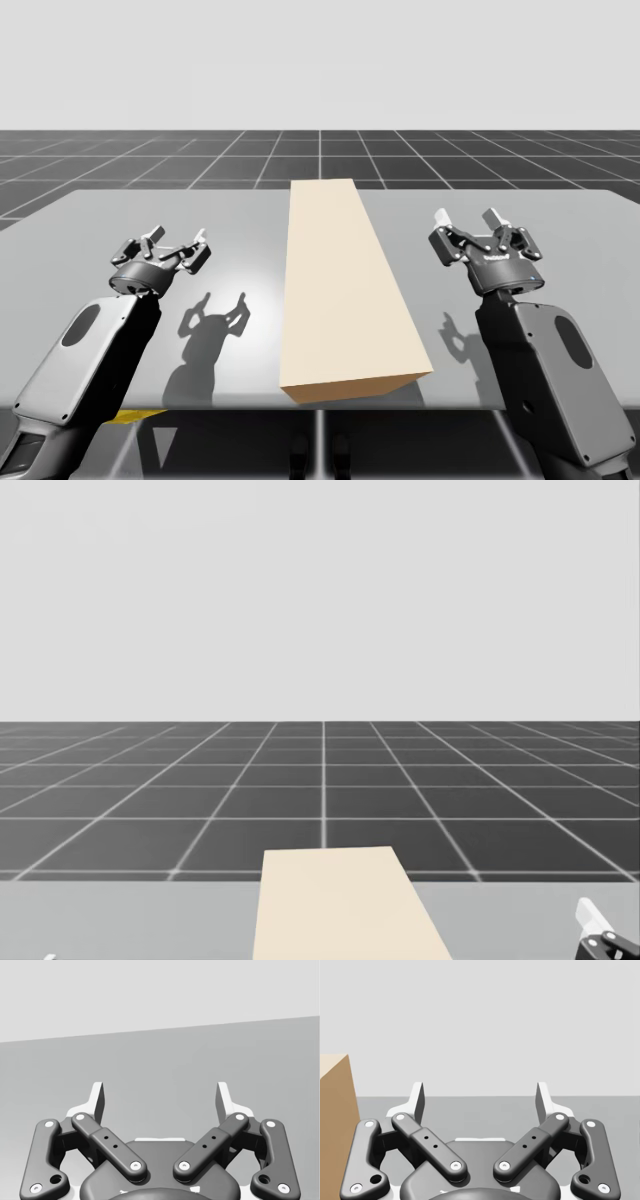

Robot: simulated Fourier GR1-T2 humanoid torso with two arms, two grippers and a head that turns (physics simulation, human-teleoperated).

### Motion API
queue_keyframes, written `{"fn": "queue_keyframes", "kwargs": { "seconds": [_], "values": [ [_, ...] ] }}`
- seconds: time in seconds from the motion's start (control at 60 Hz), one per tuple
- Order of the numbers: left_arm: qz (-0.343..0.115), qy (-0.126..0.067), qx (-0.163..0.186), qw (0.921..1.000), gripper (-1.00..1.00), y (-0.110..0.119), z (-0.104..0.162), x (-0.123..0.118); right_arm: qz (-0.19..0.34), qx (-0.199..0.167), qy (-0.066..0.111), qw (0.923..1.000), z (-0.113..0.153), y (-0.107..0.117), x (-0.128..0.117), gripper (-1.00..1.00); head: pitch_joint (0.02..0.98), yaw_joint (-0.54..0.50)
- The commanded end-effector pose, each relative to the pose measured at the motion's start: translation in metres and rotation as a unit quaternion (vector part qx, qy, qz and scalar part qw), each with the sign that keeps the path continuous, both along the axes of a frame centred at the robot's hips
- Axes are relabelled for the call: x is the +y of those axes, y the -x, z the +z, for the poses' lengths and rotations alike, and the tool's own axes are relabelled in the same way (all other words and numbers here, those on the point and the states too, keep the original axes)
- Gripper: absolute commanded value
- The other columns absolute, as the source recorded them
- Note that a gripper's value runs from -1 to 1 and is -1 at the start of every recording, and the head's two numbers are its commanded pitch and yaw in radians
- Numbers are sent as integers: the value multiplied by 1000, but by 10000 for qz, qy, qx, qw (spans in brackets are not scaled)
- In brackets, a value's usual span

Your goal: Retrieve the object from inside the box.

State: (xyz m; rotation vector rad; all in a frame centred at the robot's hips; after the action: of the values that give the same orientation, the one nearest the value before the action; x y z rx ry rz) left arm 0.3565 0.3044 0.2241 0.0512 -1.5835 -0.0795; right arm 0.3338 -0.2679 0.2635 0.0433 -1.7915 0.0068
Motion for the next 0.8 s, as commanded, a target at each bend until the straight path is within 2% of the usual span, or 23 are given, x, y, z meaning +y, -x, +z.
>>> {"fn": "queue_keyframes", "kwargs": {
  "seconds": [0.017, 0.1, 0.117, 0.2, 0.217, 0.25, 0.267, 0.317, 0.35, 0.383, 0.4, 0.433, 0.467, 0.5, 0.517, 0.55, 0.567, 0.6, 0.617, 0.667, 0.717, 0.767, 0.8],
  "values": [
    [14, 3, -6, 10000, -1000, -1, 0, 1, -104, -19, -20, 9999, 0, 0, 1, -1000, 139, 7],
    [23, -9, -10, 10000, -1000, -1, 0, 2, -35, 53, 77, 10000, 0, -1, 1, -1000, 137, 7],
    [27, -16, -21, 10000, -1000, -1, 0, 2, -148, 111, 228, 9996, 0, -2, 1, -1000, 137, 6],
    [62, -35, 80, 9999, -1000, -2, 0, 4, -134, 252, 276, 9992, -2, -3, 1, -1000, 137, 3],
    [-34, -56, 348, 9994, -1000, -3, -3, 5, -75, 379, 283, 9989, -3, -3, 1, -1000, 137, 2],
    [-167, -106, 578, 9981, -1000, -3, -5, 6, 13, 428, 245, 9988, -3, -2, 1, -1000, 136, 2],
    [-161, -219, 704, 9971, -1000, -4, -8, 8, 95, 481, 243, 9985, -5, -3, 2, -1000, 136, 2],
    [-260, -321, 1019, 9939, -1000, -6, -13, 9, 253, 660, 398, 9967, -7, -3, 2, -1000, 137, 3],
    [-449, -374, 1348, 9891, -1000, -7, -19, 10, 491, 834, 332, 9947, -10, -3, 3, -1000, 138, 3],
    [-481, -457, 1439, 9874, -1000, -7, -22, 9, 567, 928, 376, 9934, -12, -3, 4, -1000, 138, 2],
    [-620, -553, 1620, 9833, -1000, -7, -25, 7, 775, 1055, 429, 9905, -14, -2, 6, -1000, 138, 0],
    [-880, -540, 1765, 9789, -1000, -5, -27, 2, 1094, 1159, 470, 9861, -16, 0, 10, -1000, 138, 0],
    [-1065, -556, 1790, 9765, -1000, -3, -28, -1, 1284, 1192, 496, 9833, -17, 2, 13, -1000, 137, 0],
    [-1523, -670, 1713, 9711, -1000, 3, -28, -8, 1643, 1159, 607, 9777, -17, 5, 17, -1000, 135, 1],
    [-1652, -689, 1693, 9692, -1000, 5, -28, -10, 1729, 1165, 601, 9762, -17, 6, 18, -1000, 135, 0],
    [-2002, -767, 1645, 9628, -1000, 11, -28, -17, 1973, 1168, 573, 9717, -17, 9, 21, -1000, 135, 0],
    [-2328, -846, 1608, 9554, -1000, 17, -28, -23, 2160, 1136, 628, 9677, -17, 12, 24, -1000, 134, -2],
    [-2523, -886, 1598, 9503, -1000, 20, -28, -28, 2254, 1107, 676, 9656, -17, 13, 25, -1000, 134, -2],
    [-2732, -955, 1604, 9437, -1000, 25, -29, -34, 2379, 1115, 703, 9623, -17, 15, 27, -1000, 134, -2],
    [-3037, -1085, 1580, 9333, -1000, 32, -31, -45, 2544, 1052, 859, 9575, -18, 18, 31, -1000, 134, -2],
    [-3218, -1208, 1573, 9258, -1000, 37, -32, -53, 2729, 1049, 890, 9522, -18, 21, 34, -1000, 133, -2],
    [-3454, -1331, 1580, 9155, -1000, 43, -35, -65, 2987, 1015, 1104, 9425, -21, 26, 41, -1000, 133, -2],
    [-3542, -1384, 1566, 9115, -1000, 46, -37, -70, 3088, 1026, 1157, 9385, -22, 28, 44, -1000, 133, -2]
  ]
}}
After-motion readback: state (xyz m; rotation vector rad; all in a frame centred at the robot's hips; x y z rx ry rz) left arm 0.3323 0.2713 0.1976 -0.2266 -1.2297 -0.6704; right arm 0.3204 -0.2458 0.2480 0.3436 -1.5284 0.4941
